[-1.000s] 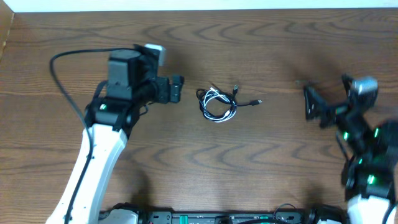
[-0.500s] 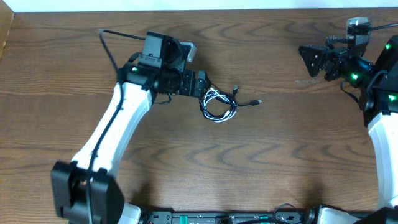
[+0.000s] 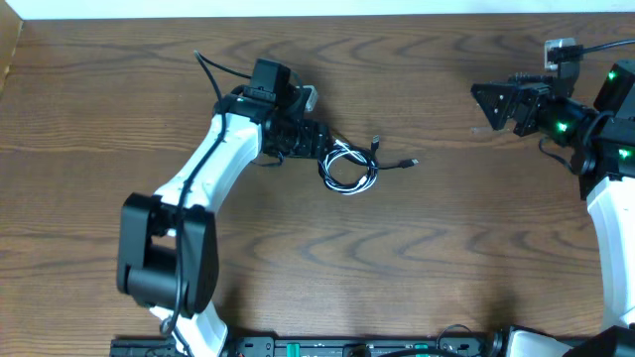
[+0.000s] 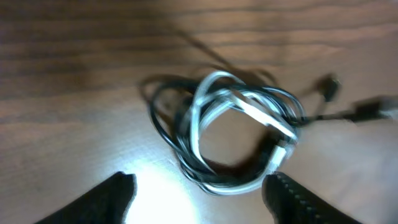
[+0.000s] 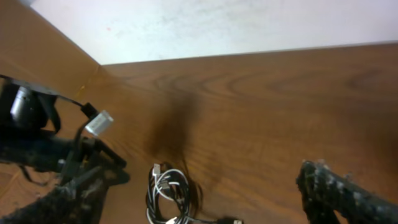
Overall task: Untangle cables
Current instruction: 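Move the left gripper to the left side of the cable bundle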
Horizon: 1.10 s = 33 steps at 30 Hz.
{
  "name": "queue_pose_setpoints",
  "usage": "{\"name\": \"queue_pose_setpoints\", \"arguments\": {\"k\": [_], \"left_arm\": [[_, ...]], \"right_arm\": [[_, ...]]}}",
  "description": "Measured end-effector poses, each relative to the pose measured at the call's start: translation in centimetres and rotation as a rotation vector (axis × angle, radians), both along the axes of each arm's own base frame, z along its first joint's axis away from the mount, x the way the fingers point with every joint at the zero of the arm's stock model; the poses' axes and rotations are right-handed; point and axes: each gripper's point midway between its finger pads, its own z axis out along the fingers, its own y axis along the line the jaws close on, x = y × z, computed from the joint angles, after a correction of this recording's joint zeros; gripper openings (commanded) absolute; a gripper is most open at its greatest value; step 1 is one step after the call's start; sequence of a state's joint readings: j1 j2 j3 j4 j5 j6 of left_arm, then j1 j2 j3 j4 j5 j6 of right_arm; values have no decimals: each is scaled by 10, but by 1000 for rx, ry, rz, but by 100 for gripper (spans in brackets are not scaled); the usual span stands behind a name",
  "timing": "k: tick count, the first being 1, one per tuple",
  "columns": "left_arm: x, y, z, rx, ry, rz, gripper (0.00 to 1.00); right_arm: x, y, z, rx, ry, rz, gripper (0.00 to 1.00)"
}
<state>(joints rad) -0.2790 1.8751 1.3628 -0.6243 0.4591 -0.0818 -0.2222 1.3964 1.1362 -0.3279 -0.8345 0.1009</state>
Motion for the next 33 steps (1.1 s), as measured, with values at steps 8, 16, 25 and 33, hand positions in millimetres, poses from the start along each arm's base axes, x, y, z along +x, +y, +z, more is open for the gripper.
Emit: {"name": "queue_pose_setpoints", "arguments": {"k": [8, 16, 25, 33], "left_arm": [[17, 7, -34, 81, 11, 94, 54], [20, 5, -58, 88, 60, 154, 51], [25, -3, -58, 67, 42, 163, 36], [24, -3, -64, 70, 55, 166, 35]], "right_arm": [[0, -4, -8, -17, 36, -32, 87], [0, -5, -9, -21, 40, -38, 85], [-1, -6, -11, -23, 48, -43, 84], [-2, -6, -12, -22, 57, -44, 84]]}}
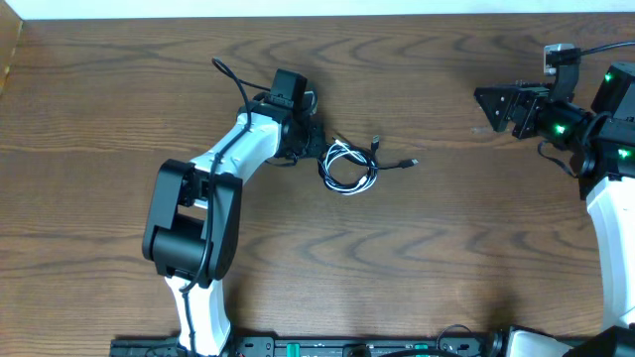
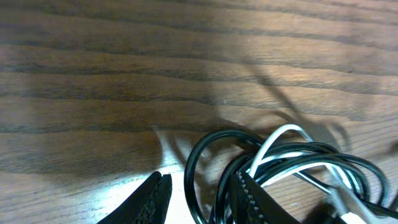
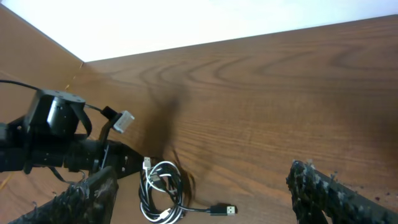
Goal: Untangle cables
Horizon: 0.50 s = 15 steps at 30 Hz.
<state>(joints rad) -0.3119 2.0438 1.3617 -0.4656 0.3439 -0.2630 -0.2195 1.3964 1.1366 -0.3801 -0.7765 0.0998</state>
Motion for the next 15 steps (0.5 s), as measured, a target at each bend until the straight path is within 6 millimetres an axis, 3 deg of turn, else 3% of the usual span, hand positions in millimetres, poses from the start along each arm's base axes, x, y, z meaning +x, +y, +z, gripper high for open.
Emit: {"name": "queue_pose_setpoints", "arguments": {"k": [1, 5, 6, 15], "left_arm": [[-1, 0, -3, 0, 7, 0, 34], [-2, -2, -8, -11, 25, 10, 10], [-2, -2, -8, -14, 28, 15, 8], [-7, -13, -2, -91, 60, 17, 8]], "right_arm": [[0, 0, 0, 0, 1, 0, 84], [-1, 0, -1, 1, 5, 0, 84], [-1, 0, -1, 1, 6, 0, 84], [-2, 14, -1, -3, 6, 31, 81]]}}
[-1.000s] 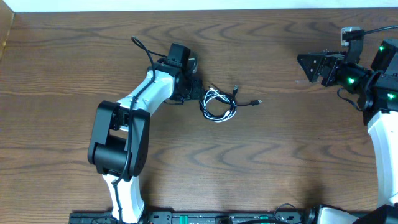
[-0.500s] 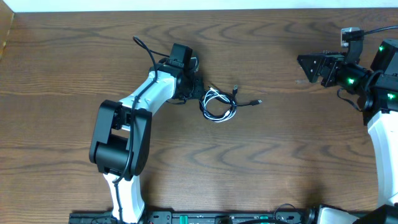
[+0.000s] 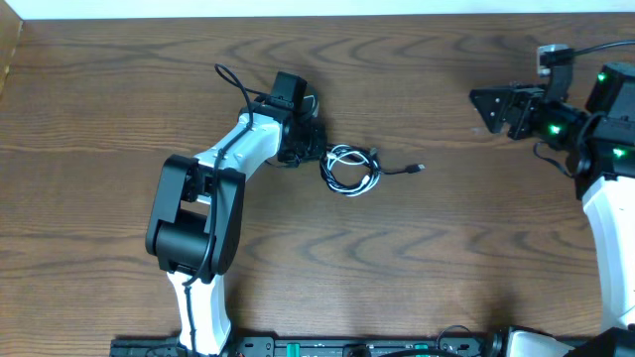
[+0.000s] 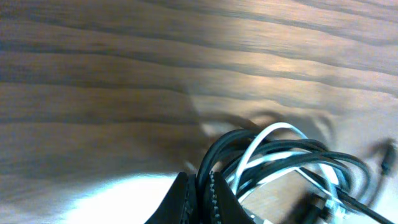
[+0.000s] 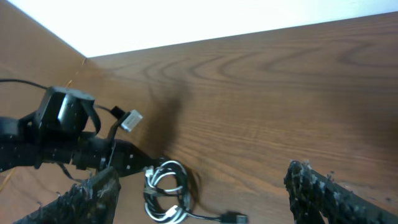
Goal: Untangle cables
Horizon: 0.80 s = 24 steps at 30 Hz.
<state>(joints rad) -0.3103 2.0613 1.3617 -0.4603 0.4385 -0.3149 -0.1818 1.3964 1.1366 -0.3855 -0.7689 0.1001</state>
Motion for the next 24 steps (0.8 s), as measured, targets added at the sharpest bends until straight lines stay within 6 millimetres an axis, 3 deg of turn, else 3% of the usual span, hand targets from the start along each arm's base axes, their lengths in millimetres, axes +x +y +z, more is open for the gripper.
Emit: {"name": "queue_pose_setpoints", "arguments": {"k": [3, 8, 11, 13, 17, 24], "left_arm": [[2, -10, 23, -68, -34, -21, 8], [7, -27, 111, -206, -225, -85, 7], [0, -30, 166, -259, -352, -131, 8], [-5, -30, 192, -279, -411, -150, 7], [-12, -30, 214, -299, -462, -171, 7], [-18, -29, 210, -292, -432, -176, 7]], "right_arm": [[-2, 16, -1, -7, 0, 35, 80], [-2, 39, -3, -28, 8, 58, 80], [0, 51, -1, -36, -4, 65, 79], [1, 60, 2, -37, -23, 75, 77], [1, 83, 11, -39, -69, 120, 70], [5, 111, 4, 22, -29, 145, 63]]}}
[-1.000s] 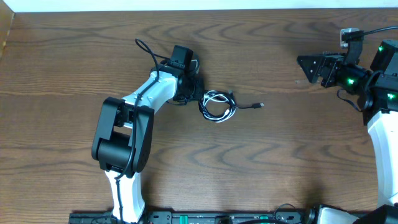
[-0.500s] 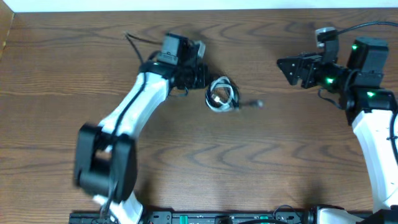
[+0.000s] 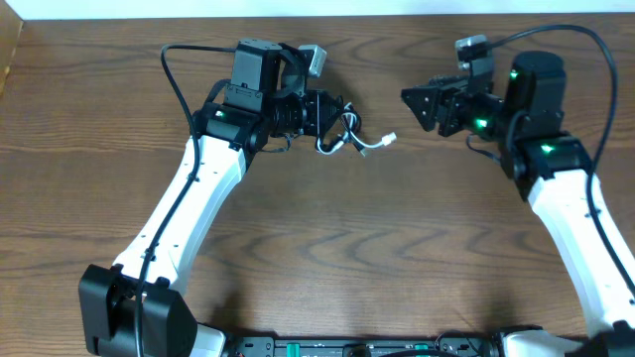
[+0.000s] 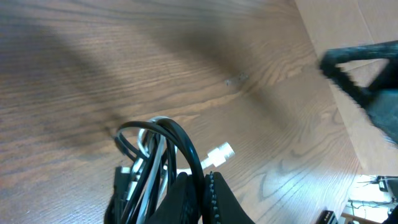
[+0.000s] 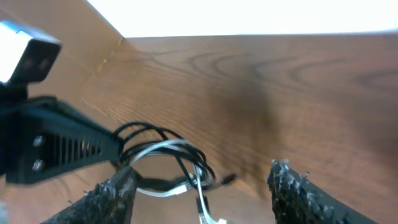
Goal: Untangle cables
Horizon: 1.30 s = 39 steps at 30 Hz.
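A tangled bundle of black and white cables [image 3: 342, 134] hangs above the wooden table, with my left gripper [image 3: 322, 109] shut on a black loop of it. In the left wrist view the fingers [image 4: 214, 196] pinch that loop, the rest of the bundle [image 4: 146, 162] dangles to the left, and a white plug [image 4: 219, 153] trails below. That white plug [image 3: 389, 140] sticks out to the right in the overhead view. My right gripper [image 3: 417, 104] stands open just right of the bundle, facing it. In its own view the bundle [image 5: 177, 158] hangs between and beyond its spread fingers [image 5: 115, 193].
The brown wooden table [image 3: 347, 258] has a white back wall along its far edge. The left arm's black camera lead [image 3: 184, 69] loops over the table at the back left. The left gripper's dark body [image 5: 62, 146] shows in the right wrist view.
The bundle lay on the table with my left gripper shut on its loop; now it hangs lifted, farther back. My right arm has moved from the far right to close beside it.
My left gripper was open above the coiled bundle on the table. Then its fingers straddled the loop's left edge, then they were shut on it. Now the bundle hangs lifted, and the right gripper, open throughout, has come in from the far right.
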{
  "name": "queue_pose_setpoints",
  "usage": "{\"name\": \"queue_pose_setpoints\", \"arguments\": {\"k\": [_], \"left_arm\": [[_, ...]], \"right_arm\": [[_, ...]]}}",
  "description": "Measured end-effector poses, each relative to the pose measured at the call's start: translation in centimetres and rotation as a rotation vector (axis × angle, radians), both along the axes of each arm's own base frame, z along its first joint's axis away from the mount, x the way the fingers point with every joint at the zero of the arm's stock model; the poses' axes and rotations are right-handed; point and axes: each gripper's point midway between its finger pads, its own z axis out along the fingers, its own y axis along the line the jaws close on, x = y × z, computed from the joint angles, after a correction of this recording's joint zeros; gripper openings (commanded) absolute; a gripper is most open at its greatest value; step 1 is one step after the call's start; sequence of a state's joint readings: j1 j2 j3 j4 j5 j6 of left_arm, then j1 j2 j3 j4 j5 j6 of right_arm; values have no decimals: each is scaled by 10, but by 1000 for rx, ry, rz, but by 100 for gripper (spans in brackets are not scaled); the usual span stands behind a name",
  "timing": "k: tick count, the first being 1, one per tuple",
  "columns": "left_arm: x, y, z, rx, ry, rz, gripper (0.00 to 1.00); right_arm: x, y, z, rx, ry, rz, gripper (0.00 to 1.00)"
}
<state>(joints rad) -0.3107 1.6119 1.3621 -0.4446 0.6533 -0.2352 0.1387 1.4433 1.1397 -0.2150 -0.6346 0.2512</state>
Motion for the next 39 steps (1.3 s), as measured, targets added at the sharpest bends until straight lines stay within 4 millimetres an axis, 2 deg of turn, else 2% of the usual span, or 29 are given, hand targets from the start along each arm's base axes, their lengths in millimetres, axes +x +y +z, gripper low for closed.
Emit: {"name": "queue_pose_setpoints", "arguments": {"k": [5, 8, 13, 18, 22, 30, 39], "left_arm": [[-1, 0, -1, 6, 1, -5, 8], [-1, 1, -2, 9, -2, -9, 8], [-2, 1, -2, 13, 0, -12, 8], [-2, 1, -3, -11, 47, 26, 7], [-3, 1, -3, -38, 99, 67, 7], [-3, 1, -3, -95, 207, 156, 7], [-5, -2, -1, -154, 300, 208, 7]], "right_arm": [[17, 12, -40, 89, 183, -49, 63], [22, 26, -58, 125, 244, -37, 63], [16, 52, -77, 129, 288, 35, 64], [16, 59, -97, 85, 276, 87, 63], [19, 61, -106, 46, 225, 130, 62], [11, 69, -105, 6, 151, 227, 58], [7, 77, -119, -75, 170, 193, 55]]}}
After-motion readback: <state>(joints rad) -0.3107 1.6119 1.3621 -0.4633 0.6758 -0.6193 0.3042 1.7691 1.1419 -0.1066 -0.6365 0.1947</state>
